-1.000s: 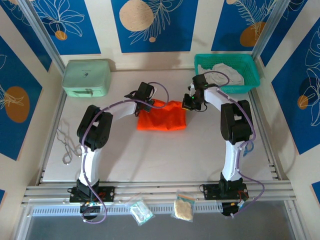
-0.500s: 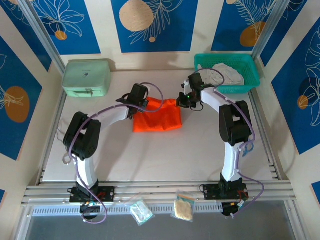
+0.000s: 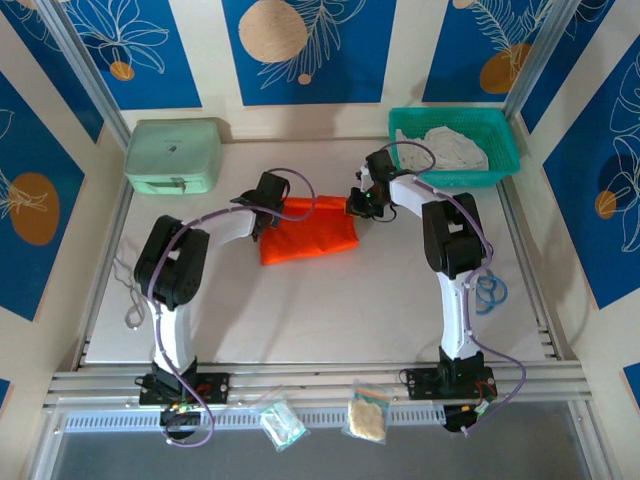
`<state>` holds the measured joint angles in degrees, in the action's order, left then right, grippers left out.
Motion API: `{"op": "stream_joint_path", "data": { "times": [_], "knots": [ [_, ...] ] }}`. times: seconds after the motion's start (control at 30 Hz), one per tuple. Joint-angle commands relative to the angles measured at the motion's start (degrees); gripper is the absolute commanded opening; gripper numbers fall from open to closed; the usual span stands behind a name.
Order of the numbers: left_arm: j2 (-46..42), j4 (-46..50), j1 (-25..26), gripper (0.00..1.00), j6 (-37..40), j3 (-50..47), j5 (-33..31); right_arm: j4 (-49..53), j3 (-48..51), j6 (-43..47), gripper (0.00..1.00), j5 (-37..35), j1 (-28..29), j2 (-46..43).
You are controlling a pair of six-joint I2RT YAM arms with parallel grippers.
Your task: Fold and stack the t-shirts
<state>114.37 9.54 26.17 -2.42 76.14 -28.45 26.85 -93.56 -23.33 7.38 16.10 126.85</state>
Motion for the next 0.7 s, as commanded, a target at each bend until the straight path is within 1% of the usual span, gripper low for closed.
{"op": "stream_joint_path", "data": {
  "times": [0.0,0.1,0.13,0.27,0.3,0.33,0.37,0.53,0.6,0.67],
  "knots": [
    [2.09,5.24,-1.12,0.0,-4.09,4.51,-3.66,2.16,-1.88,-1.27,0.2,-2.09,-0.06,0.76],
    [3.2,7.97,-1.08,0.0,-5.96,6.11,-3.47,2.17,-1.96,-1.52,0.29,-1.69,-0.01,0.78],
    [3.17,8.44,-1.12,0.02,-6.47,6.37,-2.97,2.22,-1.97,-1.54,0.32,-1.46,0.08,0.5],
    [0.34,8.39,-1.12,0.53,-6.92,6.89,0.34,2.97,-1.82,-0.87,0.41,-1.45,0.61,-3.0],
    [-0.77,8.46,-1.12,0.61,-6.82,7.12,0.87,3.38,-1.68,-0.65,0.42,-1.85,0.7,-4.34],
    [-2.26,8.76,-1.12,0.66,-6.61,7.58,1.43,3.83,-1.42,-0.46,0.44,-2.24,0.78,-5.96],
    [-3.82,9.35,-1.05,0.69,-6.33,8.15,1.77,4.25,-0.9,-0.37,0.46,-2.57,0.89,-7.81],
    [-12.21,13.6,-0.94,0.77,-6.7,8.22,3.8,6.86,3.0,-1.64,0.57,-2.57,1.04,-14.66],
    [-14.78,16.93,-0.95,0.78,-8.56,7.18,5.55,8.16,4.53,-2.7,0.59,-1.28,1.12,-15.8],
    [-16.67,19.5,-1.03,0.77,-11.14,4.88,9.14,8.26,6.57,-3.58,0.6,-0.04,1.56,-16.55]
  ]
}}
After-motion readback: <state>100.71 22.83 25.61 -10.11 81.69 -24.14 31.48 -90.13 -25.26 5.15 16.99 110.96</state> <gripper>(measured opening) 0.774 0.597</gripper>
